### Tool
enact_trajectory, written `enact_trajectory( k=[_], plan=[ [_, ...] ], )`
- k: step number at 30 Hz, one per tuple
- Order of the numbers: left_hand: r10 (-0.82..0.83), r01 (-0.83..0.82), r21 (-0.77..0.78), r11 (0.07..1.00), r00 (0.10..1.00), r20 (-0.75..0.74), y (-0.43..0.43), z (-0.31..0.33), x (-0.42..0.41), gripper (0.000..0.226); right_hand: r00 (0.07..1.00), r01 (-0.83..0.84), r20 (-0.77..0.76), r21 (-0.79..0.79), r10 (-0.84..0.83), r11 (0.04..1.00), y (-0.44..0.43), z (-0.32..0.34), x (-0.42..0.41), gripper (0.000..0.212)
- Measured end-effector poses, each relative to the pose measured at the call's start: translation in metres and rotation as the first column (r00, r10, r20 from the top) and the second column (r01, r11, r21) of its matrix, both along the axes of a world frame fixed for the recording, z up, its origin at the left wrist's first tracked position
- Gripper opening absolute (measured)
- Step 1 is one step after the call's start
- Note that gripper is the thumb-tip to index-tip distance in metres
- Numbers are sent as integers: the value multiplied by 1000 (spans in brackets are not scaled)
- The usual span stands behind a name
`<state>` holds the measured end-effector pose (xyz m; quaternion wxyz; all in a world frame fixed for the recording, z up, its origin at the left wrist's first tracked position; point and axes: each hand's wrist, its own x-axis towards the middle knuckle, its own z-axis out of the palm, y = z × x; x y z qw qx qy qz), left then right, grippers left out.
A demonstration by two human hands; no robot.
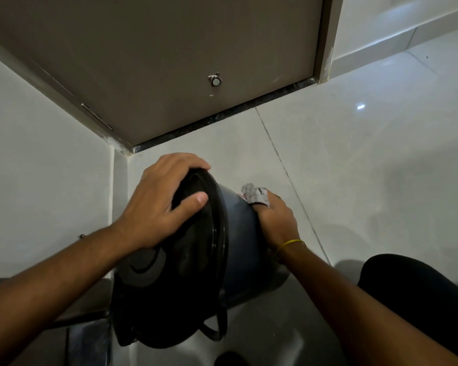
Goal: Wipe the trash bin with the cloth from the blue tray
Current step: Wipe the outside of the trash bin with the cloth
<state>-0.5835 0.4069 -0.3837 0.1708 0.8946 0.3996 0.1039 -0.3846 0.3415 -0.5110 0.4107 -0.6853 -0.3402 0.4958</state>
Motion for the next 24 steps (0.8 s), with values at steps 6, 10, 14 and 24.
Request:
enact_trajectory(
  k=[6, 10, 14, 24],
  plan=[
    [-166, 161, 80, 984, 984, 60, -7, -8, -11, 68, 934, -247, -140, 411, 329, 878, 26, 40, -19, 25],
    [-188, 178, 115, 977, 979, 84, -25, -9, -35, 67, 910, -349, -112, 312, 399, 883, 16, 12, -15, 43],
    [-259, 247, 122, 961, 961, 93, -41, -9, -44, 66, 919, -374, 96, -102, 383, 922, 14, -9, 2, 49],
    [-443, 435, 168, 885, 897, 12, -49, -6, -41, 68, 820, -535, -8, 349, 573, 770, 24, 56, -35, 43]
  ],
)
